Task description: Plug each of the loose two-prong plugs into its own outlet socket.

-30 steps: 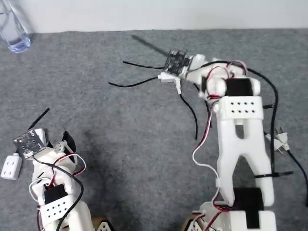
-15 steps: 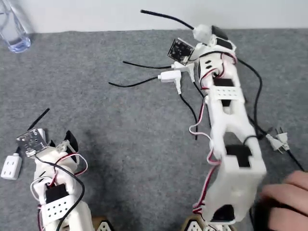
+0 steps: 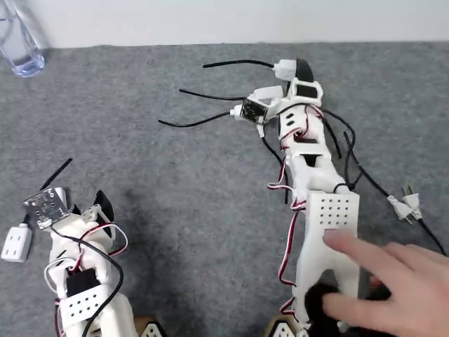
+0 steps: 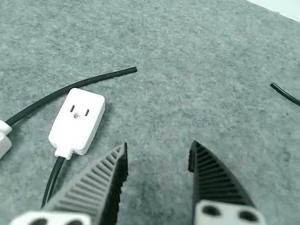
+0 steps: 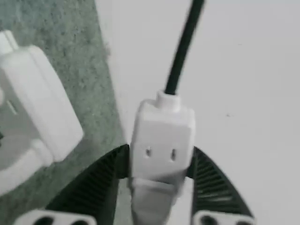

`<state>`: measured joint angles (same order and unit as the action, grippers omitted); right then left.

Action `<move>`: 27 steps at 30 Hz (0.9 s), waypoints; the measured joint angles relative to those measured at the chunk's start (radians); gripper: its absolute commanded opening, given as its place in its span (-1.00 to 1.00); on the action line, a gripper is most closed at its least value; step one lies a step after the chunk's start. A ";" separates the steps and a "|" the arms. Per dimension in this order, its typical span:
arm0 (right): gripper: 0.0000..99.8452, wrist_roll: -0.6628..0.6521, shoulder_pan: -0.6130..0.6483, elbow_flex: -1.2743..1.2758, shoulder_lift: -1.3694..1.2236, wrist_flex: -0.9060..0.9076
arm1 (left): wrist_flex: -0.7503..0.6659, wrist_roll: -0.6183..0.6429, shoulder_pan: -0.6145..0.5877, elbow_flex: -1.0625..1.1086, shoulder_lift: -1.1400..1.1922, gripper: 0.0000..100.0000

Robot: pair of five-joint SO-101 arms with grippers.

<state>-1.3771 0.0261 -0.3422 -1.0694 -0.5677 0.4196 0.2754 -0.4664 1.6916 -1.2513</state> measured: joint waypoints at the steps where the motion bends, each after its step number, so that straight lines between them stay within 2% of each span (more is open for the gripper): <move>1: -0.27 0.000 0.000 -0.005 -0.015 -0.055 | 0.000 0.000 0.000 0.000 0.000 -0.59; 6: -0.27 -0.002 0.005 -0.006 -0.055 -0.295 | 0.000 0.000 0.000 0.000 0.000 -0.59; 14: -0.27 -0.002 0.009 -0.006 -0.055 -0.428 | 0.000 0.000 0.000 0.000 0.000 -0.59; 17: -0.28 -0.025 0.008 -0.006 -0.055 -0.394 | 0.000 0.000 0.000 0.000 0.000 -0.59; 21: -0.34 -0.110 -0.021 -0.058 -0.109 -0.175 | 0.000 0.000 0.002 0.000 0.000 -0.59; 24: -0.43 -0.110 -0.057 -0.118 -0.190 -0.130 | 0.000 0.000 0.000 0.000 0.000 -0.59; 27: -0.38 -0.110 -0.114 -0.153 -0.259 -0.126 | 0.000 0.000 0.000 0.000 0.000 -0.59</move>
<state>-1.4876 -0.0875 -0.4956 -1.3288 -0.6935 0.4196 0.2754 -0.4664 1.6916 -1.2513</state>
